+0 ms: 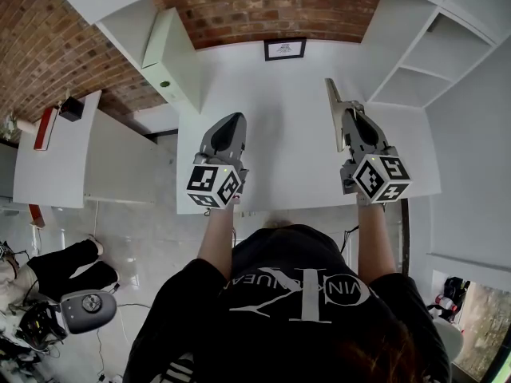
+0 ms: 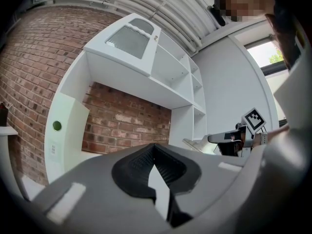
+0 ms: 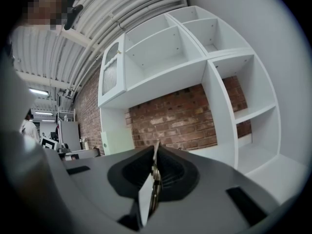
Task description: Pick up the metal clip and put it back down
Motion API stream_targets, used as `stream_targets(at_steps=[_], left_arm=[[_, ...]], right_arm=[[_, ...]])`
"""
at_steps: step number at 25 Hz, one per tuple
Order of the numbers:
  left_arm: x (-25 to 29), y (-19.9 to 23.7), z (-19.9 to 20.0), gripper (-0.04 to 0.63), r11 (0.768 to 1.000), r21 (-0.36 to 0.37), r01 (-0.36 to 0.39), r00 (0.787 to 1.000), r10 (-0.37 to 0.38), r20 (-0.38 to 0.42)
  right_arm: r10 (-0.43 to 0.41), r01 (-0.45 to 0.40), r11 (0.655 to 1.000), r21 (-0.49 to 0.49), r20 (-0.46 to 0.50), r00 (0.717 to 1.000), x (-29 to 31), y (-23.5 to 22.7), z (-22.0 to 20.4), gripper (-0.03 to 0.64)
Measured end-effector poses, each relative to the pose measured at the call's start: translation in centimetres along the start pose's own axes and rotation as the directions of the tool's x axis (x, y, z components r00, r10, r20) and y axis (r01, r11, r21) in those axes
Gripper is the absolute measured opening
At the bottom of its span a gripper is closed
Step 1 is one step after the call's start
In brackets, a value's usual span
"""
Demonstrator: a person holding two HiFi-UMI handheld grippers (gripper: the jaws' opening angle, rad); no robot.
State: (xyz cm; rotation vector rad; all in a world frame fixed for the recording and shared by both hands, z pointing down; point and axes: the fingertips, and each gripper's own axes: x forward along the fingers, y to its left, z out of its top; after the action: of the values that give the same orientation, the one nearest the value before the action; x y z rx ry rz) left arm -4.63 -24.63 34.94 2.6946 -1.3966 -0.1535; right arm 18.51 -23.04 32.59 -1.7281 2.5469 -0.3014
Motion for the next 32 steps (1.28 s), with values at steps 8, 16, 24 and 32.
stream_targets(at_steps=[8, 16, 24, 32], left_arm=[[-0.3, 0.1, 0.2, 0.011, 1.000, 0.002, -0.006, 1.000, 0.006, 0.005], [-0.2, 0.8, 0.1, 0.009, 1.000, -0.002, -0.015, 1.000, 0.015, 0.006], [-0.3, 1.0, 0.3, 0.011, 1.000, -0.005, -0.019, 1.000, 0.019, 0.009], [0.1, 1.2, -0.9, 0.011, 1.000, -0.013, -0.023, 1.000, 0.023, -0.005]], right_arm=[[0.001, -0.001, 1.000, -0.002, 0.012, 1.000, -0.1, 0.2, 0.3, 0.029], [0.006, -0.006, 1.000, 0.000, 0.015, 1.000, 0.4, 0.4, 0.1, 0.028], [0.008, -0.007, 1.000, -0.004, 0.017, 1.000, 0.4, 0.5, 0.4, 0.028], [0.007, -0.007, 1.000, 0.016, 0.000, 1.000, 0.8, -0.1, -0.9, 0.029]])
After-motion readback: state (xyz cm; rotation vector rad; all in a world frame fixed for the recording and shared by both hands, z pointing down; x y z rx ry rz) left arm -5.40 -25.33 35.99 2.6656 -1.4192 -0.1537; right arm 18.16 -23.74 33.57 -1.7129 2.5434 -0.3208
